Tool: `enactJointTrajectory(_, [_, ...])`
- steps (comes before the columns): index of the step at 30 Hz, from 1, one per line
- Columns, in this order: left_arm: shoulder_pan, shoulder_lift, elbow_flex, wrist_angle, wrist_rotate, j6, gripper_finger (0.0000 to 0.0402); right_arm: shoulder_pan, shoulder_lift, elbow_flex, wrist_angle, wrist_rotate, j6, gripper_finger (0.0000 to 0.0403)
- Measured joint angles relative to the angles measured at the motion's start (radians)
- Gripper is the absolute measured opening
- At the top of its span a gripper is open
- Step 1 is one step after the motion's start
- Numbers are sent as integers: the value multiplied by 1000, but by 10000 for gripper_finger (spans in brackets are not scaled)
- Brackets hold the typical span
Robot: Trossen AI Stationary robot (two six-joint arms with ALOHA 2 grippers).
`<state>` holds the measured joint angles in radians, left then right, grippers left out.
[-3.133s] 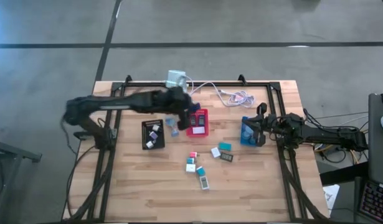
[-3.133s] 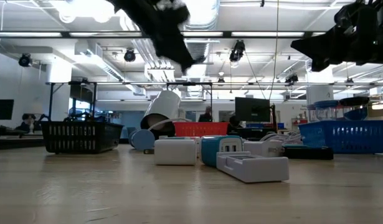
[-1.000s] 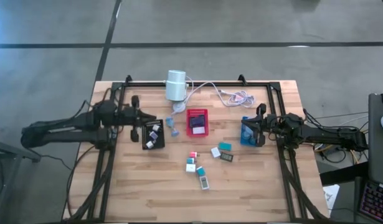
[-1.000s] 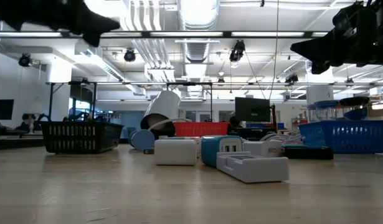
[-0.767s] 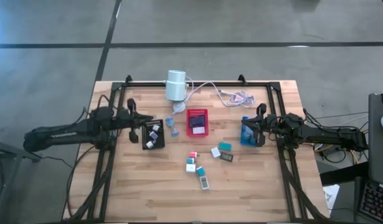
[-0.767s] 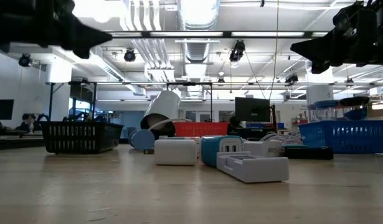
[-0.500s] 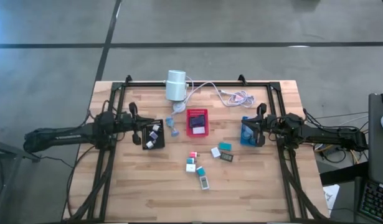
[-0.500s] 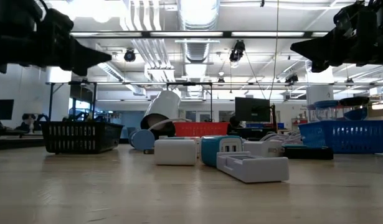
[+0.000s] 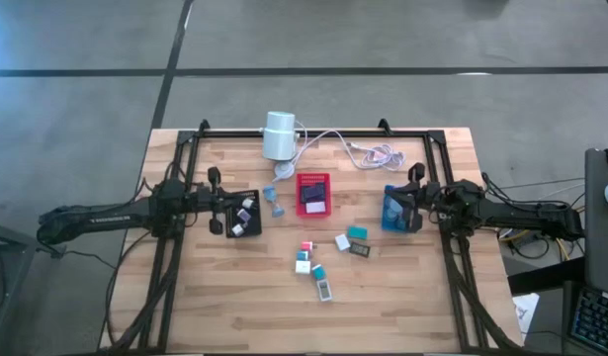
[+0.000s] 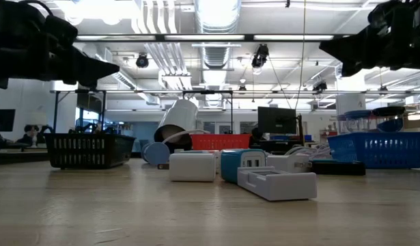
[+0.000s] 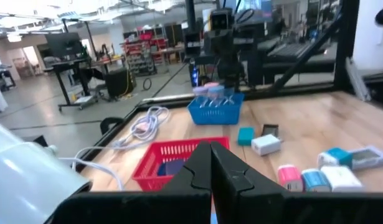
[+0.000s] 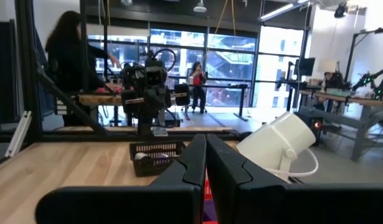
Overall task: Pick & Place Office items
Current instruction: Put the bottom blue charger adapter into the black basket
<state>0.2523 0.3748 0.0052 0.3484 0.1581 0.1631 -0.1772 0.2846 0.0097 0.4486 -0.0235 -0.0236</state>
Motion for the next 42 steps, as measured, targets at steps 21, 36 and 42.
enactJointTrajectory(21, [-1, 12, 0, 11, 51, -77, 0, 0, 20, 0, -3, 0, 50, 8])
enactJointTrajectory(36, [-238, 508, 301, -75, -101, -160, 0, 0, 27, 0, 4, 123, 66, 8])
enactJointTrajectory(42, [-378, 840, 512, -172, -168, -205, 0, 0, 27, 0, 0, 126, 73, 8])
